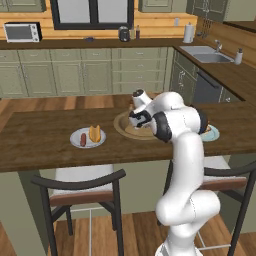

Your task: Place one bun and one sausage from the bowl on each plate.

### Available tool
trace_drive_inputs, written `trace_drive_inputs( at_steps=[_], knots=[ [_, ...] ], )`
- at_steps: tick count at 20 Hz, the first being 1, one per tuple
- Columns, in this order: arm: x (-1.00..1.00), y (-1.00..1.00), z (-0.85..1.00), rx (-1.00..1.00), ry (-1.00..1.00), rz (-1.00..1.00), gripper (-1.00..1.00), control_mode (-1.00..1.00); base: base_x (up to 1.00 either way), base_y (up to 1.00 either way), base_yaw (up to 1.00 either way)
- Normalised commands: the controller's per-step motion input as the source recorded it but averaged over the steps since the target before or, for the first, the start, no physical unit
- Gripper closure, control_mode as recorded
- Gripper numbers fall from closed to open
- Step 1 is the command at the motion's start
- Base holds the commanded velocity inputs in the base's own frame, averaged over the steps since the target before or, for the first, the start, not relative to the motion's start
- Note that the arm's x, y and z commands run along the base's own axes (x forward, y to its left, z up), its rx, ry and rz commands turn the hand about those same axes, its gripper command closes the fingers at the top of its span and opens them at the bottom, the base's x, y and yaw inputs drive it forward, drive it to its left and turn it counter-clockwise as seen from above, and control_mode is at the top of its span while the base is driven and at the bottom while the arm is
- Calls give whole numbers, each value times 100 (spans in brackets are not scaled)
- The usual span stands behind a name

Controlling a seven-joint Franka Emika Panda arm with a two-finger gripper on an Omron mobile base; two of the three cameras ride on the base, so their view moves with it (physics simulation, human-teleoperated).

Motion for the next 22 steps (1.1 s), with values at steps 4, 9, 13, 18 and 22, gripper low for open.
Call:
trace_drive_inputs(
  at_steps=[4, 9, 13, 18, 22],
  knots=[
    [-58, -51, 100, 32, -23, -26, 100, -100, 0, 0, 0],
    [-33, -44, 100, 42, -23, -46, 100, -100, 0, 0, 0],
    [-30, -47, 80, 41, 0, -62, 100, -100, 0, 0, 0],
    [-96, -61, 57, 37, 12, -58, 100, -100, 0, 0, 0],
    [-38, -70, 30, 20, 29, -69, 100, -100, 0, 0, 0]
  ],
)
